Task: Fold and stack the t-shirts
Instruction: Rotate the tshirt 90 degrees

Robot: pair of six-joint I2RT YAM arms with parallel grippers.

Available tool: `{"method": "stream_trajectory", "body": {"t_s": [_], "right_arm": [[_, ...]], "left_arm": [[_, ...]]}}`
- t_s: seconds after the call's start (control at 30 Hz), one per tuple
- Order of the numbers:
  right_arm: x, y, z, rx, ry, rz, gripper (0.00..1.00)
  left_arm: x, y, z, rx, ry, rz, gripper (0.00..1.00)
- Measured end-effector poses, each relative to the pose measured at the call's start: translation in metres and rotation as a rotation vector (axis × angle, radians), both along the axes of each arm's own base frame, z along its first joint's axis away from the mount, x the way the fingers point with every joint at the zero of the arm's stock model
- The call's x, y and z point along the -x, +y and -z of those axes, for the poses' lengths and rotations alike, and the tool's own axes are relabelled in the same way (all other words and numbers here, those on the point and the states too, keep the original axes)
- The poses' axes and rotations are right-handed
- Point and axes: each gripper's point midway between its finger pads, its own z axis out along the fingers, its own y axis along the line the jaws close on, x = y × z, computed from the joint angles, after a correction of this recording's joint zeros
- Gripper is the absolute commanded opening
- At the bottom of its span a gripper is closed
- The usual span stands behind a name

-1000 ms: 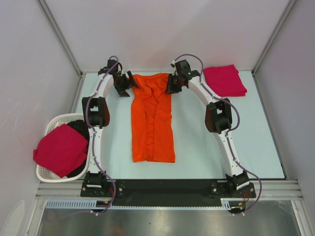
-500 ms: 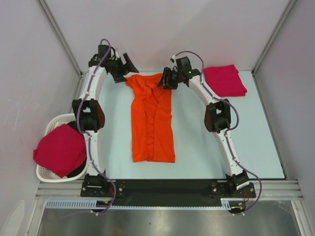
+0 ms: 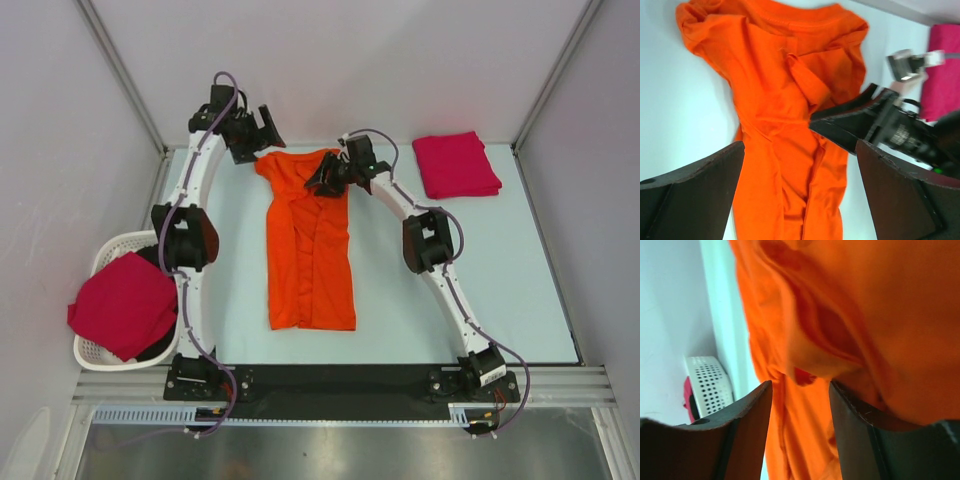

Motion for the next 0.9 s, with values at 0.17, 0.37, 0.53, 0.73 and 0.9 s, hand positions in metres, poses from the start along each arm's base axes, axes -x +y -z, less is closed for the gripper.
{"method": "stream_trajectory", "body": {"t_s": [0.17, 0.37, 0.53, 0.73, 0.9], "right_arm": [[-0.001, 0.012, -0.01, -0.042, -0.015, 0.005, 0.54], [-0.003, 0.019, -0.017, -0.066, -0.028, 0.011, 0.53], [-0.004, 0.021, -0.018, -0.069, -0.037, 0.019, 0.47], [-0.006, 0.022, -0.017, -0.057, -0.046, 0.035, 0.06], [-0.006, 0.025, -0.015, -0.046, -0.053, 0.042, 0.0]], "left_arm": [[-0.004, -0.004, 0.048, -0.015, 0.086, 0.003, 1.0], [0.009, -0.011, 0.072, -0.028, 0.157, 0.027, 1.0], [0.01, -0.017, 0.071, -0.022, 0.153, 0.04, 0.99], [0.01, -0.02, 0.069, -0.019, 0.147, 0.046, 1.0], [0.014, -0.021, 0.057, -0.007, 0.136, 0.054, 1.0]]}}
